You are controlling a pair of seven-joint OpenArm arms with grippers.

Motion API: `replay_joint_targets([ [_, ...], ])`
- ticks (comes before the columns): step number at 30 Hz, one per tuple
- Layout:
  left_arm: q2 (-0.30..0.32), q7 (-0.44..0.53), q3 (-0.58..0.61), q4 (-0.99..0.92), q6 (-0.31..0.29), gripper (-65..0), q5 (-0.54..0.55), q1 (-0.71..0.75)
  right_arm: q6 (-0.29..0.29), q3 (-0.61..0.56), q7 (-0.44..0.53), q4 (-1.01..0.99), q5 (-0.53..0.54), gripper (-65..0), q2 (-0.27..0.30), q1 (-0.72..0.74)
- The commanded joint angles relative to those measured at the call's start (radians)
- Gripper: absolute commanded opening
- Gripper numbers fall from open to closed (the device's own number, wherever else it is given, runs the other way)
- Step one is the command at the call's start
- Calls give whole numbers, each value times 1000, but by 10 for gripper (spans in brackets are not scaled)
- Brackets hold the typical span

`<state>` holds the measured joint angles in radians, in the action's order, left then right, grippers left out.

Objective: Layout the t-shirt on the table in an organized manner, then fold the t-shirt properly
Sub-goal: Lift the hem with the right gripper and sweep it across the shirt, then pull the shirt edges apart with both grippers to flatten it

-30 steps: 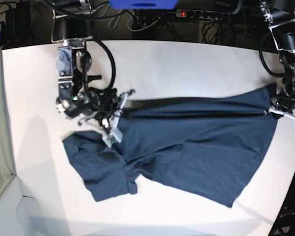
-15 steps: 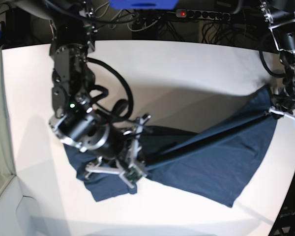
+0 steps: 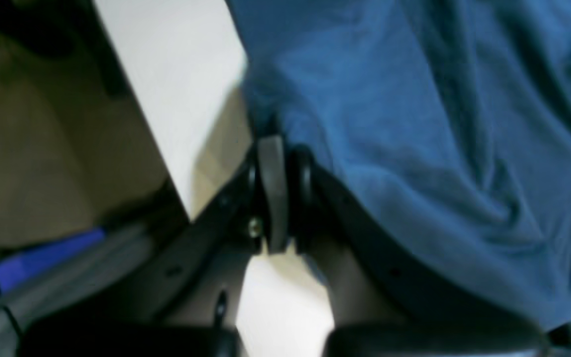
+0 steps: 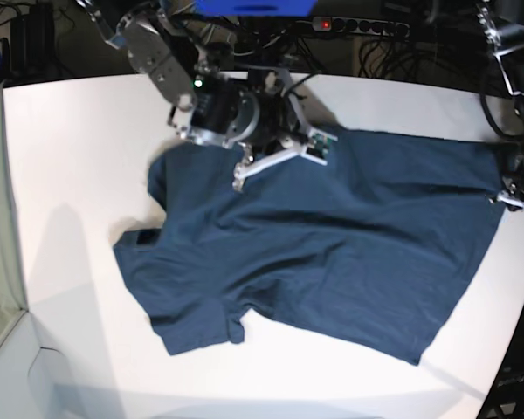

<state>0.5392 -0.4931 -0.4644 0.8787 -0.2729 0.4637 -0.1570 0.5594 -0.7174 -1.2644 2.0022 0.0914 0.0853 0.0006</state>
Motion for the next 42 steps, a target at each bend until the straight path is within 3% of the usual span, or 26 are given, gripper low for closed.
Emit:
replay_joint_targets([
  [1, 37, 18, -7, 18, -4, -646, 7, -19, 21, -21, 15, 15, -18, -650, -5, 0],
  [6, 71, 11, -9, 20, -4, -646, 13, -77, 32, -115, -13, 12, -132, -638, 15, -29],
  [11, 86, -2, -10, 87, -4, -646, 16, -86, 32, -169, -97, 6, -221, -493, 15, -44],
  [15, 9, -92, -10, 221, -4, -646, 16, -82, 32, -166, -82, 12, -235, -410, 47, -66],
  [19, -106, -163, -6, 327, -4, -646, 7, -82, 32, -112, 21, 15, -238, -436, 60, -78],
  [22, -189, -186, -1, 327, -4, -646, 5, -82, 32, -64, 41, 15, -238, -487, 61, -77],
  [27, -253, -172, 43, 242, -4, -646, -82, -80, 32, 66, 39, 9, -239, -587, 63, -69],
  [33, -242, -102, 91, 150, -4, -646, -125, -82, 32, 298, 39, 7, -239, -608, 78, -77],
  [36, -196, -62, 92, 98, -4, -646, -124, -82, 32, 384, 39, 7, -239, -596, 101, -75],
  [39, -166, -36, 92, 50, -4, -646, -124, -85, 34, 434, 38, 6, -238, -511, 121, -78],
  [42, -132, 9, 92, 17, -4, -646, -124, -86, 35, 448, 45, 6, -236, -376, 121, -115],
])
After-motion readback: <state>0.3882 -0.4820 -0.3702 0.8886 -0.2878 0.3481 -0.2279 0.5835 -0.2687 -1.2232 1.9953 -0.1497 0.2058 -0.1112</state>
